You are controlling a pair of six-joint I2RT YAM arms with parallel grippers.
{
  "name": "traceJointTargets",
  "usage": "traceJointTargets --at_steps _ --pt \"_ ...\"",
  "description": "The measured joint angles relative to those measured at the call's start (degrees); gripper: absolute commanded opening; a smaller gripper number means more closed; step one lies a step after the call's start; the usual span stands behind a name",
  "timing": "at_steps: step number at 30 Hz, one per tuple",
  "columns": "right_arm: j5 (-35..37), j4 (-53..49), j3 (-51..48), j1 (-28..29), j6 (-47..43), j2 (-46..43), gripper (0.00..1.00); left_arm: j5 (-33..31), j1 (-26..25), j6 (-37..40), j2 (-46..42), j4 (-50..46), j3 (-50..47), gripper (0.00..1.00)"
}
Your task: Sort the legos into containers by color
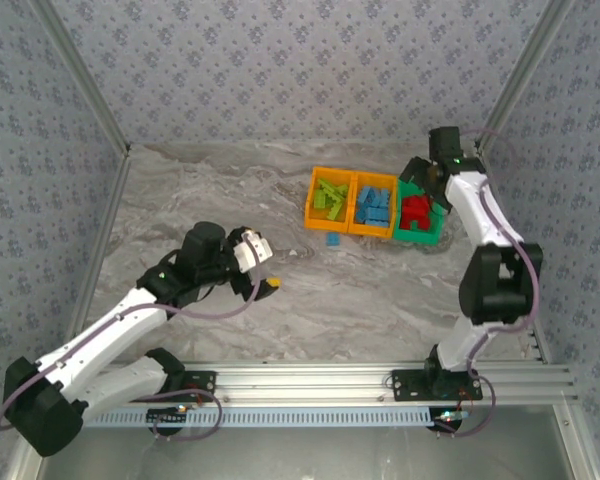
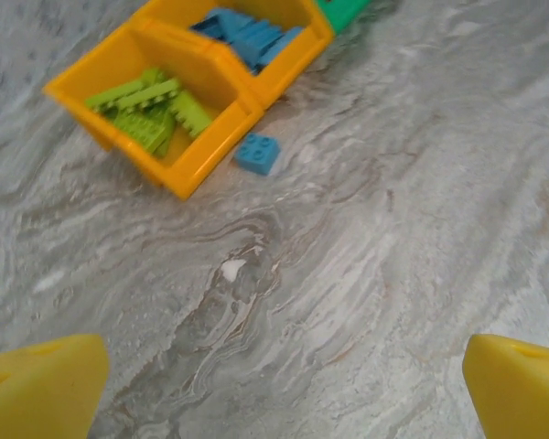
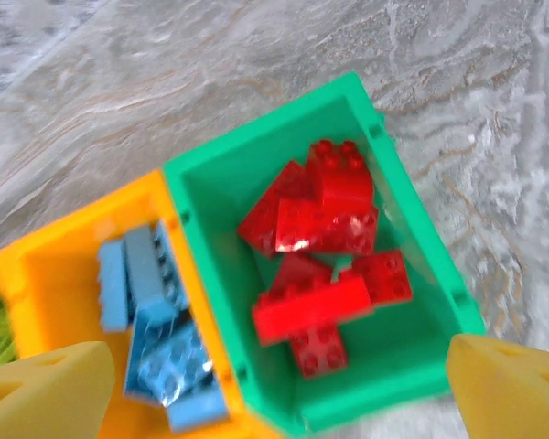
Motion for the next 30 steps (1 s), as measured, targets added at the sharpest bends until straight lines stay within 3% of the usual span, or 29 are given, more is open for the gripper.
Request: traceJointTargets --at_steps 6,11,17,20,30 --pt "-8.72 -1.84 -14.97 5.49 -0.39 -29.11 1.00 -15.21 0.09 -28.37 8.79 -1.77 9.94 0.81" --pt "-13.84 -7.13 -23.69 17.42 0.76 -46.49 1.00 -21.97 -3.19 -46.97 19.76 -2.19 15.37 0.84" --pt "-11.50 -13.38 -29.27 34.84 7.91 -53.09 1.00 -26.38 -12.31 -58.53 39.89 -2.82 28.30 0.84" --pt "-7.96 -14.93 -29.55 39.56 10.51 -53.27 1.00 -28.13 -13.92 -62.64 48.37 -2.16 34.23 0.82" --pt "-0.17 -17.42 -30.56 42.14 14.95 -55.60 1.00 -29.90 -14.16 -64.89 66.58 -0.39 46.01 0.79"
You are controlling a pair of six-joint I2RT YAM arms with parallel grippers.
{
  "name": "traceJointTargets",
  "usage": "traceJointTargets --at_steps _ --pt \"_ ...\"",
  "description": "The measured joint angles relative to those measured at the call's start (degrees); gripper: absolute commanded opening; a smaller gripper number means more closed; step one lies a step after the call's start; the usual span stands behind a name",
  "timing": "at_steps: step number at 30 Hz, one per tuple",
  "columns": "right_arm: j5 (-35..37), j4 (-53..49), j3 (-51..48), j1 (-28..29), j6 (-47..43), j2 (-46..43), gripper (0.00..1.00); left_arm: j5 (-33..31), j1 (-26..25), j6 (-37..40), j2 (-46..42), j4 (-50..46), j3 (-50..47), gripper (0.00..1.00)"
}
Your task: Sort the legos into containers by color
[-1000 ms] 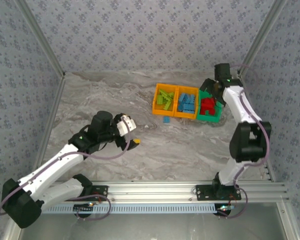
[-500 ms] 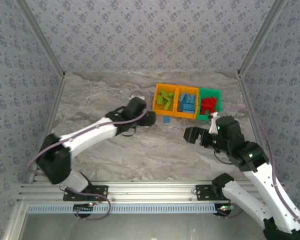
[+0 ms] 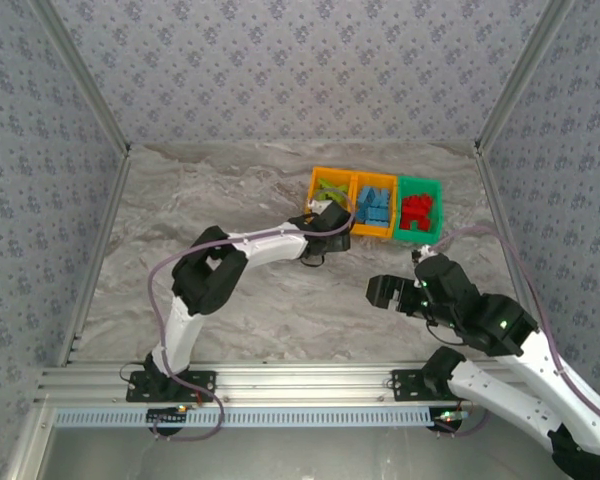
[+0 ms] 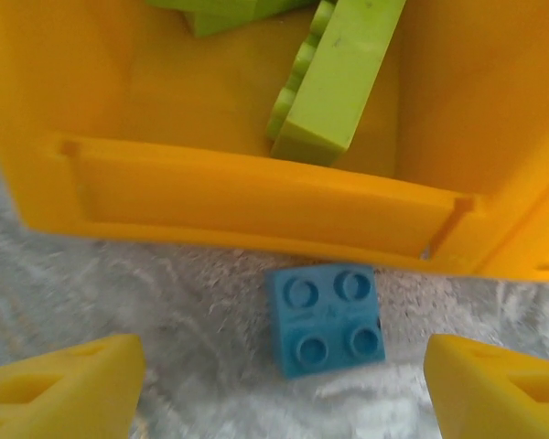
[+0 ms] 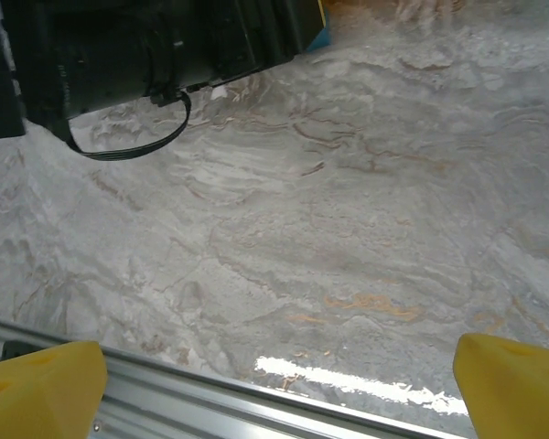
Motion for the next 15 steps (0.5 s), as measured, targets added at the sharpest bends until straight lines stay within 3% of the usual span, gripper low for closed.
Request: traceJointTargets --at_steps 3,6,11,15 --pt "1.09 -1.03 -0.42 0.00 0.87 -1.46 1.00 0.13 0.00 0.33 2.23 -0.04 1.70 0.75" --pt "1.92 -1.81 -0.42 0.00 1.53 -2.12 1.00 -0.70 0.02 0.85 4.24 -1.62 4.87 0.64" --pt "2.69 -2.47 -0.42 0.00 2.14 -2.16 1.00 -1.03 0.15 1.70 5.88 -2.21 6.91 0.35" --pt "2.75 -2.47 -0.46 0.00 2.19 -2.16 1.00 -0.96 0.17 1.97 5.75 -1.46 6.54 0.26"
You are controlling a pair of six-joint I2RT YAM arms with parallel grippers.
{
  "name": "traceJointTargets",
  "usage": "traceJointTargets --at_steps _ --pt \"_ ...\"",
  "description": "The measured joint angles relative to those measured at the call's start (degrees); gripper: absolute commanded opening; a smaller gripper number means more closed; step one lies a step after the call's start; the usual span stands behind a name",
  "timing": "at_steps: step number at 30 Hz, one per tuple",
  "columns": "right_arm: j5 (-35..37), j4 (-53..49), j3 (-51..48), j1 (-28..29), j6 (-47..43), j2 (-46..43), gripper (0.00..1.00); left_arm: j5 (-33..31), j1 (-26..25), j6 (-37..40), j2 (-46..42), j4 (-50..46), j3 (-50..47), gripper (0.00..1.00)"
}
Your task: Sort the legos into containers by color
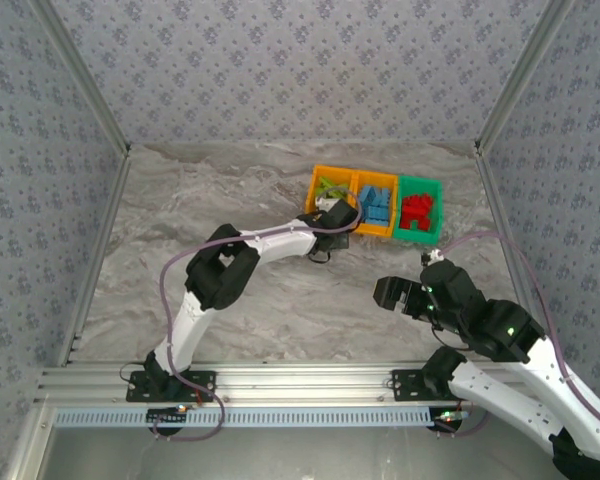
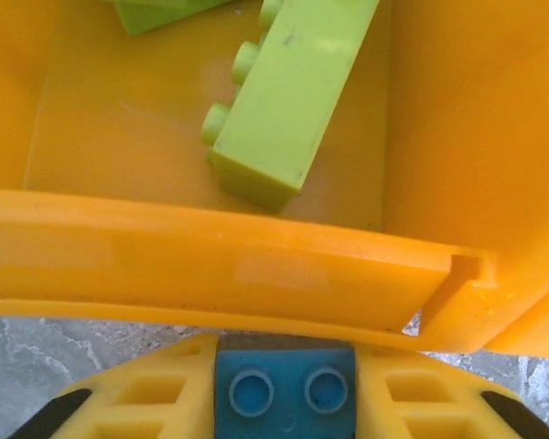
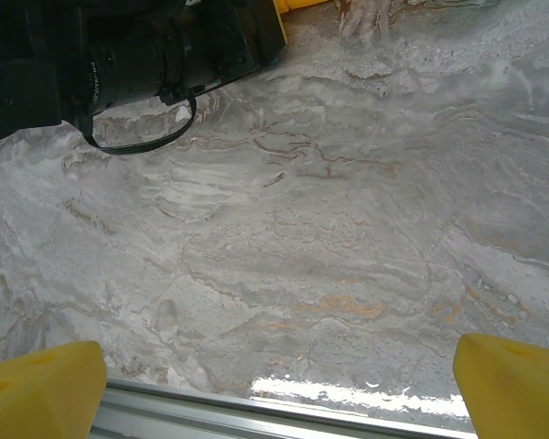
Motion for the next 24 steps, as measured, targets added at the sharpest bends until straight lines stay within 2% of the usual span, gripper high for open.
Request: traceJointTargets --at_steps 8,12,16,20,22,24 --pt "0.31 0.15 0.00 0.00 -0.02 0.33 1.00 2.29 -0.74 0.70 -7.65 -0.11 -8.76 0.22" --pt "0.92 0.22 0.00 0.00 -0.02 0.33 1.00 2.78 -1.97 3.02 -12.81 -0.55 -7.63 0.22" --pt "1.07 0.24 0.00 0.00 0.02 0.31 1.00 1.29 -2.60 7.30 -11.93 1.25 1.36 0.23" --pt "1.11 0.20 0.00 0.00 0.42 -0.15 1.00 -1.86 -2.25 13.05 -4.48 3.91 15.08 0.24" --pt "1.53 0.02 0.02 0.00 0.61 -0.52 1.00 -2.62 -1.79 15.28 0.44 4.66 21.42 0.28" --pt "2.34 -0.57 0.02 0.00 0.63 -0.90 1.00 -2.80 -1.11 17.33 5.33 4.55 26.93 0.36"
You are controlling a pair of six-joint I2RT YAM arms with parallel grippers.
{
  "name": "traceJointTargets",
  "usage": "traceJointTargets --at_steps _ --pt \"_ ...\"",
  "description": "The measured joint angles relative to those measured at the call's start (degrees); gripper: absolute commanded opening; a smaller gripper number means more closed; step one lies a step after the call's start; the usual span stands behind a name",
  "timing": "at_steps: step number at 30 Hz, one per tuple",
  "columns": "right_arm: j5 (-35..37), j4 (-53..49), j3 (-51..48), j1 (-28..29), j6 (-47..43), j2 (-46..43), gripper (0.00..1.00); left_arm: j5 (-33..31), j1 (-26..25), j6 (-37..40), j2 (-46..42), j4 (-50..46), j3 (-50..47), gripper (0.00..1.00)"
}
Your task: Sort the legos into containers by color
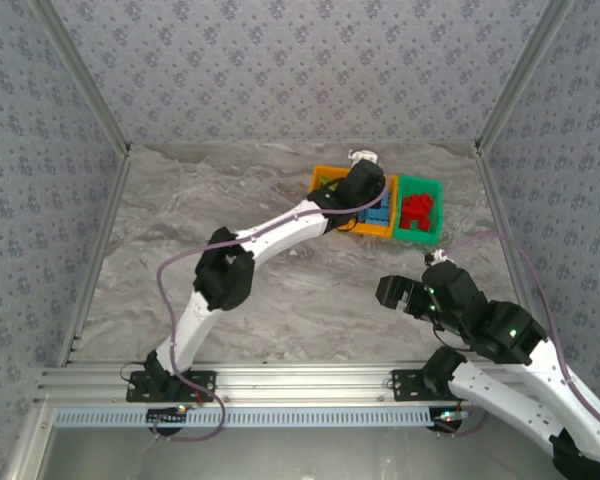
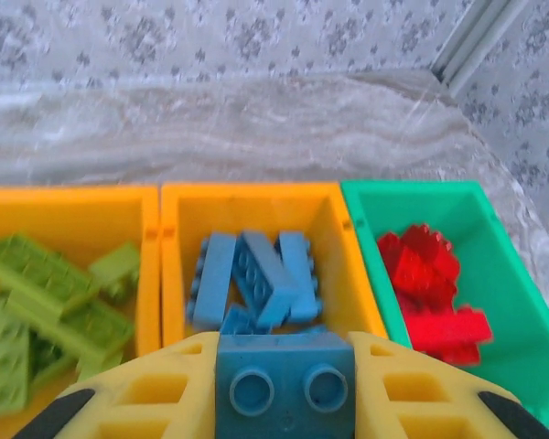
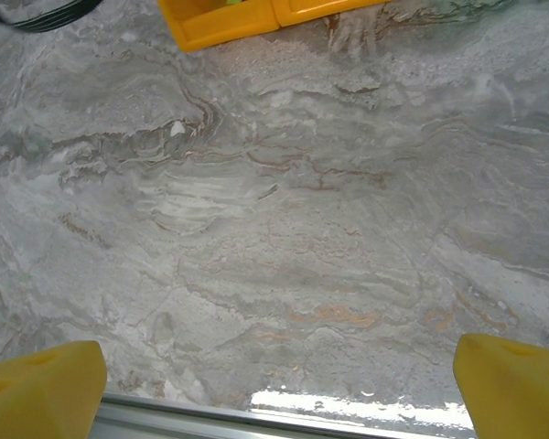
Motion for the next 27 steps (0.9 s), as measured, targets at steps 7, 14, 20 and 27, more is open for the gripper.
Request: traceJointTargets --at_steps 7,14,20,27 --pt "1.90 -2.05 0.09 0.00 0.20 -1.31 1.00 0.48 2.23 5.18 8.02 -3.30 8.28 0.64" --pt "11.06 -1.25 -1.62 -0.07 -2.36 -1.51 1.00 2.69 1.55 6.82 -9.92 8.79 -20.92 0.69" --pt "26.43 16.83 -14.62 -1.86 -17.35 -1.55 1.00 -1.46 -0.11 10.32 -40.70 19.52 -54.38 0.76" --pt "20.55 53.70 -32.65 -29.31 -35.82 9.29 1.00 -10.10 4.48 17.33 -75.17 18.40 -78.16 0.93"
